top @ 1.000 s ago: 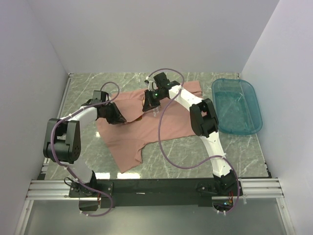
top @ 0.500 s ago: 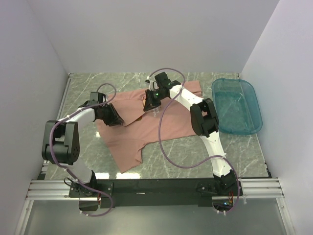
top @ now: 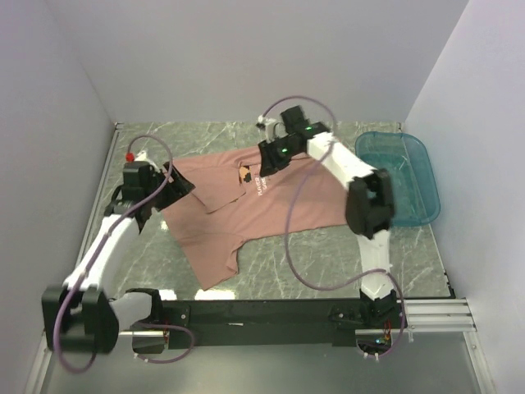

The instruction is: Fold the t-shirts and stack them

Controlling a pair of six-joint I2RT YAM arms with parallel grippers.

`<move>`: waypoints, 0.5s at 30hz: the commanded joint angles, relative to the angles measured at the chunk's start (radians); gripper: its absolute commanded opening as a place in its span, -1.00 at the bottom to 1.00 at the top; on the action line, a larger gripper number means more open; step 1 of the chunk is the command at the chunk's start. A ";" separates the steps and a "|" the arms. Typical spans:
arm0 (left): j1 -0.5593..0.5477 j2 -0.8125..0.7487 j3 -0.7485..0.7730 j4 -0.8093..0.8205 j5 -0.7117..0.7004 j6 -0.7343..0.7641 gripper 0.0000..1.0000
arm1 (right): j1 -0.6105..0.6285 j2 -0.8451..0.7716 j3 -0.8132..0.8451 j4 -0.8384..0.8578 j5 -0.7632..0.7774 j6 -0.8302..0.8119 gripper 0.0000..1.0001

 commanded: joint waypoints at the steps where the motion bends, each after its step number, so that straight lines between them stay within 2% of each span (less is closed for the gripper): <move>1: 0.003 -0.154 -0.044 0.093 0.003 -0.014 0.67 | -0.028 -0.335 -0.149 0.004 -0.121 -0.304 -0.14; 2: 0.006 -0.172 -0.046 0.087 0.016 -0.012 0.71 | -0.029 -0.401 -0.289 0.026 -0.144 -0.357 -0.11; 3: 0.009 -0.200 -0.043 0.069 0.036 0.005 0.72 | -0.028 -0.538 -0.368 0.053 -0.176 -0.472 -0.08; 4: 0.009 -0.211 -0.038 0.051 0.052 0.015 0.71 | -0.026 -0.609 -0.449 0.105 -0.264 -0.534 0.10; 5: 0.011 -0.238 -0.034 0.037 0.052 0.025 0.71 | -0.026 -0.677 -0.596 0.131 -0.296 -0.592 0.26; 6: 0.009 -0.258 -0.030 0.030 0.053 0.055 0.71 | -0.029 -0.738 -0.669 0.161 -0.335 -0.679 0.44; 7: 0.009 -0.279 -0.033 0.021 0.059 0.074 0.71 | -0.028 -0.835 -0.736 0.171 -0.407 -0.735 0.74; 8: 0.009 -0.304 -0.033 0.018 0.064 0.089 0.71 | -0.025 -0.872 -0.826 0.149 -0.437 -0.801 0.83; 9: 0.009 -0.348 -0.033 0.015 0.066 0.118 0.71 | -0.017 -0.912 -0.856 0.115 -0.452 -0.942 0.86; 11: 0.009 -0.390 -0.029 0.006 0.076 0.158 0.71 | 0.020 -0.922 -0.887 0.000 -0.419 -1.043 0.86; 12: 0.009 -0.427 -0.030 0.000 0.070 0.187 0.71 | 0.087 -0.920 -0.889 -0.035 -0.393 -1.115 0.85; 15: 0.009 -0.493 -0.047 -0.016 0.026 0.241 0.71 | 0.199 -0.917 -0.918 -0.033 -0.273 -1.114 0.82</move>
